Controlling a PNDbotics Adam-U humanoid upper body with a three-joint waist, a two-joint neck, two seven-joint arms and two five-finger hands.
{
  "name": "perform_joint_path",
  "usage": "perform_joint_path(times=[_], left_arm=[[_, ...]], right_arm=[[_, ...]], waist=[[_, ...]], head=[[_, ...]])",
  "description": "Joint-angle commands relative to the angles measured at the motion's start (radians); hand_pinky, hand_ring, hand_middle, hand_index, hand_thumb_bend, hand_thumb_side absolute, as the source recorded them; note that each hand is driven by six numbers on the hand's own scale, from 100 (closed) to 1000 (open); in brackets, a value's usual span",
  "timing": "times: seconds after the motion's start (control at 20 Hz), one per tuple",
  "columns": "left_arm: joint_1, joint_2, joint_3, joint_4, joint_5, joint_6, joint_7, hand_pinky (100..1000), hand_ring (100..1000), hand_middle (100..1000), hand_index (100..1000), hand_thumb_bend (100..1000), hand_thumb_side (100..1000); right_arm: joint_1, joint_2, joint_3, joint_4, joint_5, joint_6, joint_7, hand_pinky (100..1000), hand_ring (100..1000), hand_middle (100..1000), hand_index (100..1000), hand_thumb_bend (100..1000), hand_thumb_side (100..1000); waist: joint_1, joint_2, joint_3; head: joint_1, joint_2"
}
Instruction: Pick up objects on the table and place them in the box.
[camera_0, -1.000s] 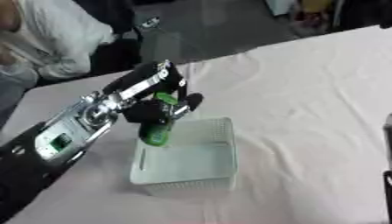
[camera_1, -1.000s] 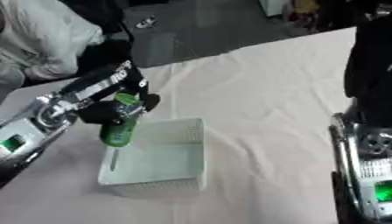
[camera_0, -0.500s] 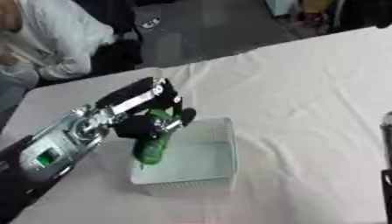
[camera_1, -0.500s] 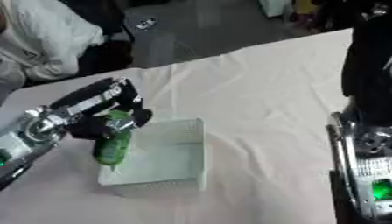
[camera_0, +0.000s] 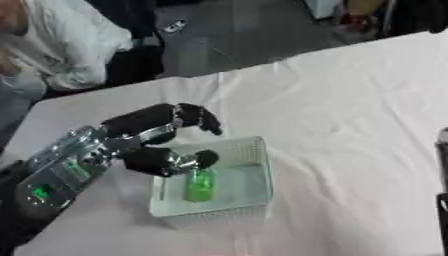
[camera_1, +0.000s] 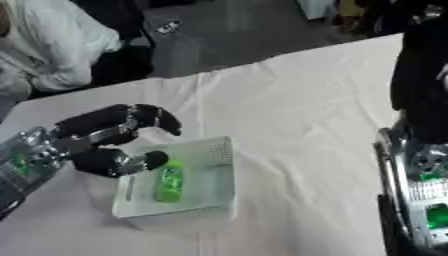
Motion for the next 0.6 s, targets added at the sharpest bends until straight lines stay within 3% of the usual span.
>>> perform_joint_path(times=[0.05, 0.15, 0.2, 0.3, 0.45, 0.5, 0.6], left_arm=[[-0.008, 0.004, 0.071, -0.025, -0.024, -0.001, 0.098, 100, 803, 855, 895, 462, 1000], [-0.002, -0.019, 0.11, -0.035, -0.032, 0.009, 0.198, 100, 802, 855, 896, 463, 1000], [0.001, -0.036, 0.127, -0.038, -0.036, 0.015, 0.245, 147, 786, 848, 902, 460, 1000], [0.004, -0.097, 0.173, -0.039, -0.033, 0.028, 0.365, 243, 767, 835, 907, 443, 1000], [0.0, -0.204, 0.218, -0.027, -0.013, 0.023, 0.541, 282, 759, 828, 906, 436, 1000], [-0.002, -0.238, 0.228, -0.021, -0.006, 0.016, 0.591, 349, 760, 823, 907, 421, 1000], [-0.006, -0.315, 0.252, -0.009, 0.003, -0.005, 0.695, 391, 769, 828, 911, 409, 1000]], right_arm=[[-0.005, -0.012, -0.005, -0.008, 0.003, 0.0, -0.003, 273, 458, 517, 570, 100, 1000], [-0.005, -0.013, -0.006, -0.007, 0.004, 0.0, -0.004, 273, 458, 517, 570, 100, 1000], [-0.005, -0.013, -0.007, -0.007, 0.004, 0.0, -0.005, 272, 458, 517, 571, 100, 1000], [-0.003, -0.015, -0.009, -0.005, 0.005, 0.001, -0.007, 270, 457, 517, 571, 100, 1000], [0.001, -0.02, -0.012, 0.001, 0.006, 0.002, -0.008, 269, 457, 517, 571, 100, 1000], [0.002, -0.022, -0.012, 0.003, 0.006, 0.002, -0.009, 266, 457, 516, 572, 100, 1000], [0.003, -0.027, -0.015, 0.009, 0.007, 0.002, -0.01, 264, 457, 516, 572, 100, 1000]], waist=[[-0.009, -0.017, 0.006], [-0.011, -0.016, 0.008], [-0.013, -0.017, 0.01], [-0.018, -0.017, 0.017], [-0.029, -0.017, 0.029], [-0.033, -0.016, 0.032], [-0.042, -0.014, 0.042]], head=[[-0.003, -0.006], [-0.005, -0.008], [-0.007, -0.01], [-0.014, -0.02], [-0.028, -0.04], [-0.032, -0.047], [-0.043, -0.067]])
